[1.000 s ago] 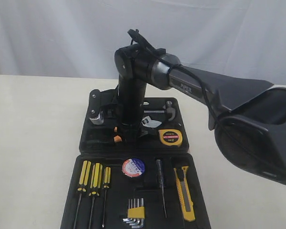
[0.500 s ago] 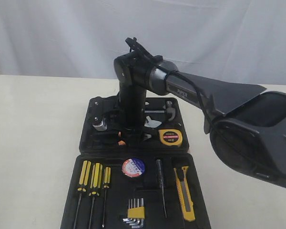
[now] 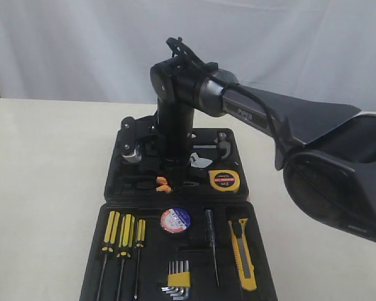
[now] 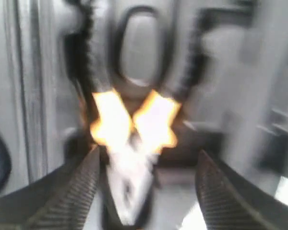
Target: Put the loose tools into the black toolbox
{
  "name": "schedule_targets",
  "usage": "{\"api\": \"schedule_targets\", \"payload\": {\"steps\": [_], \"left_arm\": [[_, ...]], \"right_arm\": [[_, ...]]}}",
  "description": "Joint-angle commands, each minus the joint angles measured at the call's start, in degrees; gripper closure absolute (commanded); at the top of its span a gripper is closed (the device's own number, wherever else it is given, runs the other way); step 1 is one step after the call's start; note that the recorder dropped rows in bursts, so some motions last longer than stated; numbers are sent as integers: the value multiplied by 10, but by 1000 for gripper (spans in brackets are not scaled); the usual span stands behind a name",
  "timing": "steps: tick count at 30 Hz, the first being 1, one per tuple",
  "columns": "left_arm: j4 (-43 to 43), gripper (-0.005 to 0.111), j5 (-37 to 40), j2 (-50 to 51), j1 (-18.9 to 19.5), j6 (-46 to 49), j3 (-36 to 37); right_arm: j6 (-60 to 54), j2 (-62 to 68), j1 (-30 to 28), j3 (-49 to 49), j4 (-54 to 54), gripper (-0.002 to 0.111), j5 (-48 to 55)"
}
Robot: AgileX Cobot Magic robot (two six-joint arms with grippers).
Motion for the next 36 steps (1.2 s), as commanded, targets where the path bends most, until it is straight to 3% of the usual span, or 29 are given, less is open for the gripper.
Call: {"api": "schedule_targets", "payload": {"steps": [1, 2, 4, 15, 21, 25, 27, 31, 36], "left_arm": [[0, 107, -3, -1, -3, -3, 1], [0, 107, -3, -1, -3, -3, 1], [0, 107, -3, -1, -3, -3, 1], [0, 107, -3, -1, -3, -3, 1], [0, 107, -3, -1, -3, -3, 1], [0, 107, -3, -1, -3, -3, 1], [0, 107, -3, -1, -3, -3, 1], [0, 107, -3, -1, -3, -3, 1], [0, 107, -3, -1, -3, -3, 1]], "right_arm": [[5, -28, 0, -1, -7, 53, 2], [18, -29, 0, -1, -7, 66, 2], [38, -30, 0, -1, -1, 108, 2], [126, -143, -29, 15, 99, 108, 2], [173, -272, -54, 154, 95, 108, 2], [204, -421, -63, 308, 91, 108, 2], [229, -488, -46, 377, 68, 108, 2], [294, -603, 61, 508, -43, 108, 2], [356, -627, 92, 580, 24, 108, 2]]}}
